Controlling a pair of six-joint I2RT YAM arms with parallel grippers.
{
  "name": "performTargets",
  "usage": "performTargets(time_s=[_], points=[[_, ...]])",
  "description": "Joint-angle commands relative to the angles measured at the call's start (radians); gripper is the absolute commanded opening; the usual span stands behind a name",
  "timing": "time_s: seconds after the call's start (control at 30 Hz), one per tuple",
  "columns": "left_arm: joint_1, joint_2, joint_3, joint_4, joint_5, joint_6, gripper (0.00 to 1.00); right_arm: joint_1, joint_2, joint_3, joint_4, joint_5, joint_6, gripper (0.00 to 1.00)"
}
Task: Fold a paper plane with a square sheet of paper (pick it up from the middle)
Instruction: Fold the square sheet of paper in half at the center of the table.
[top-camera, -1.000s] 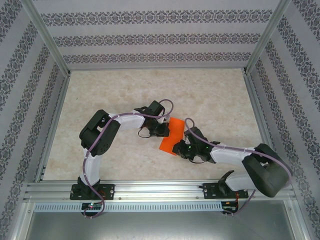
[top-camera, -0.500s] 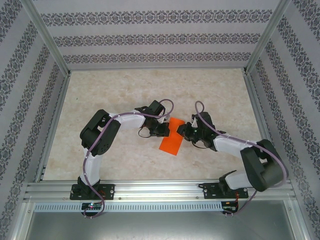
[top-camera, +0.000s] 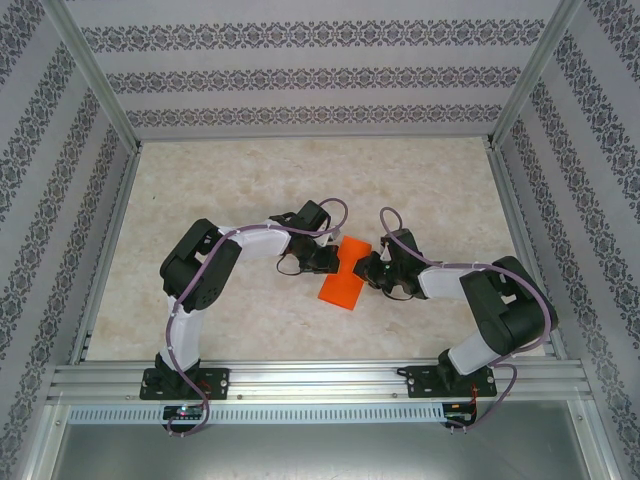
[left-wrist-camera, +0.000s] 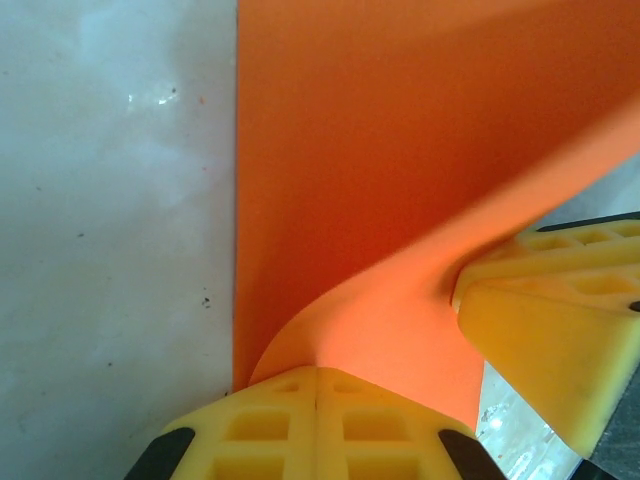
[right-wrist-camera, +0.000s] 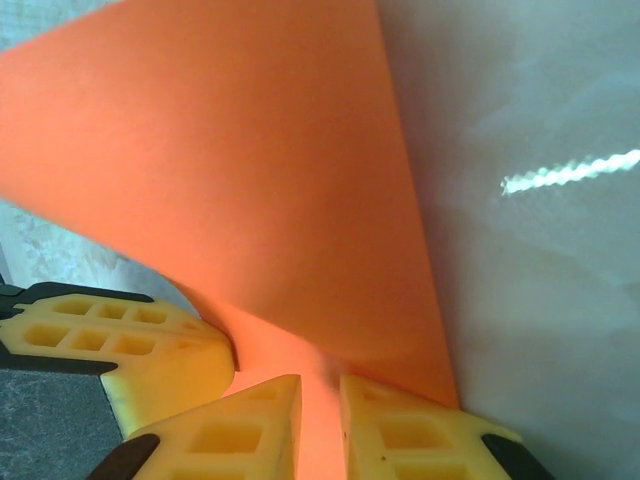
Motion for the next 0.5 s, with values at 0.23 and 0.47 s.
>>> performTargets(time_s=[0.23,0.47], points=[[-0.024,0.064,-0.025,-0.095,-0.067,0.031,0.00,-0.029,-0.054,0.096,-0.087,-0.007,-0.077,0.20],[-0.023,0.064,-0.029,-0.094,-0.070,0.034,0.00,-0.046,0.063,0.080,-0.045,0.018,-0.083,0.20]])
